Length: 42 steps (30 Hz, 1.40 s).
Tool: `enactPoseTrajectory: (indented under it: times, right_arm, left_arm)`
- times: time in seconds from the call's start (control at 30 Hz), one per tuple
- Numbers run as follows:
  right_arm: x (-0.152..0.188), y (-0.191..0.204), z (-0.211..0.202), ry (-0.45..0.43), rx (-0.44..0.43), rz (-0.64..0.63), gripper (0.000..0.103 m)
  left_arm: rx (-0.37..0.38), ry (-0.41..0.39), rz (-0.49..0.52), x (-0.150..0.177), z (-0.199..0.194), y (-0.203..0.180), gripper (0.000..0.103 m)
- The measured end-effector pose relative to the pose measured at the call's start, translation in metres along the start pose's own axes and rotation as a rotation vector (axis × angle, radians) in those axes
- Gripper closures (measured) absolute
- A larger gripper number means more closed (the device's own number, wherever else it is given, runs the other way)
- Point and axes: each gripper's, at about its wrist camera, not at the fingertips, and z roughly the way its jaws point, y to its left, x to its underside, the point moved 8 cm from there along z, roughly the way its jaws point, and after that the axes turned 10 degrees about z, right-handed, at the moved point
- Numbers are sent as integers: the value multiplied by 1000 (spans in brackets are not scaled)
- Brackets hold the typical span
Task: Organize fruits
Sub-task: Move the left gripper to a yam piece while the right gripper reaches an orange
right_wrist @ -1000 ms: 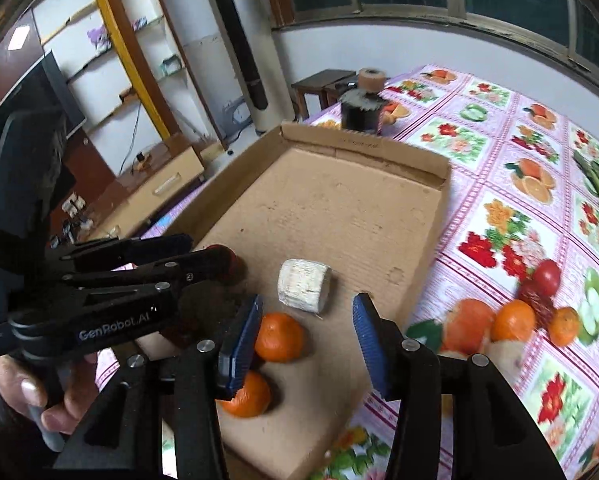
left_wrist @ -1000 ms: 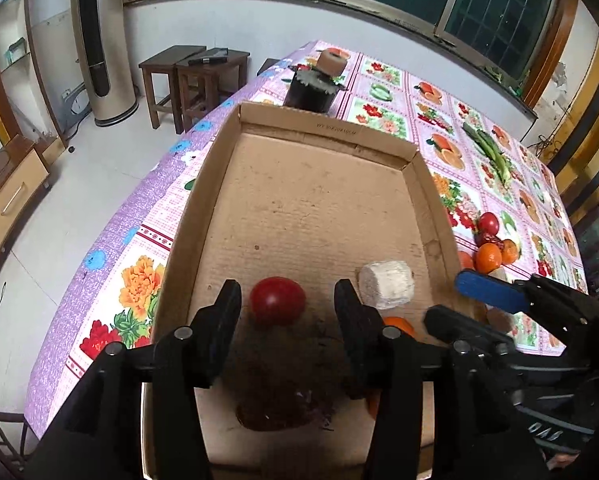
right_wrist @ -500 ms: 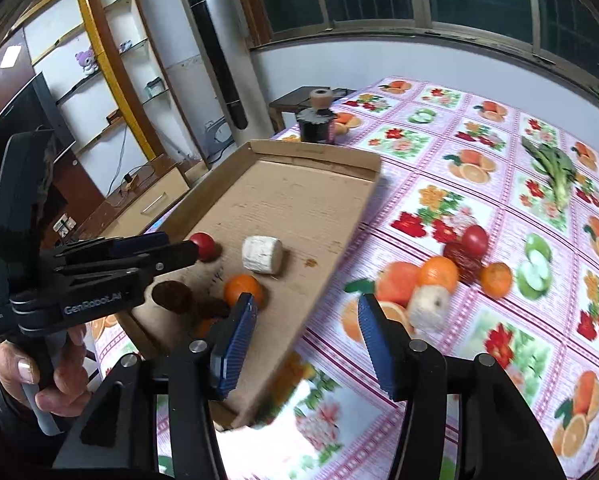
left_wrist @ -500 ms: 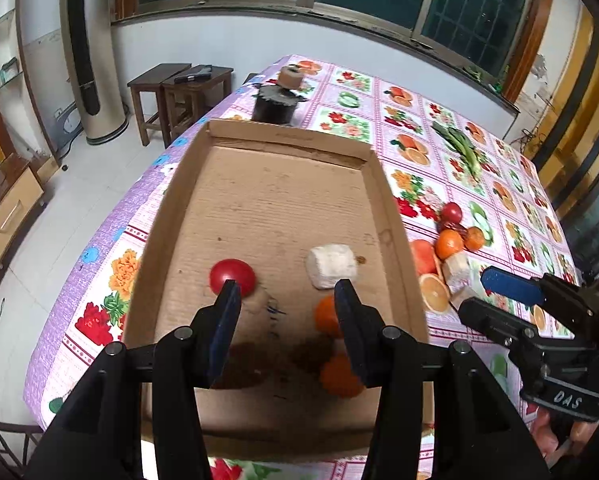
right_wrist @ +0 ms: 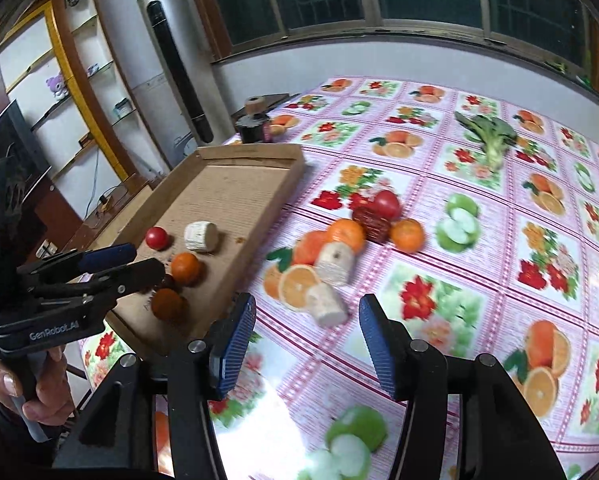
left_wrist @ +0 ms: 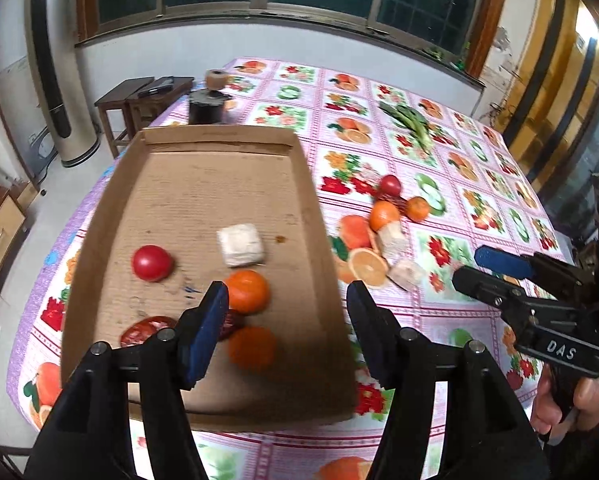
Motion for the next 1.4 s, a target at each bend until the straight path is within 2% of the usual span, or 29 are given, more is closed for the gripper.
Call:
enactPoseTrajectory:
  times: [0.47,0.9,1.13,1.4]
  right_arm:
    - [6,-46,-16,-16,41,60,48]
    - [0,-53,-14,-23,26,69,47]
    - [-14,-62,13,3,-4,63,47]
    - [-34,-82,61,53,33,53,48]
  left_arm:
    - [75,22,112,2,4,-69,43]
    - [100,44,144,2,14,-92,43]
    - [106,71,153,-2,36,-103,43]
    - [74,112,182,-7,69,-111,43]
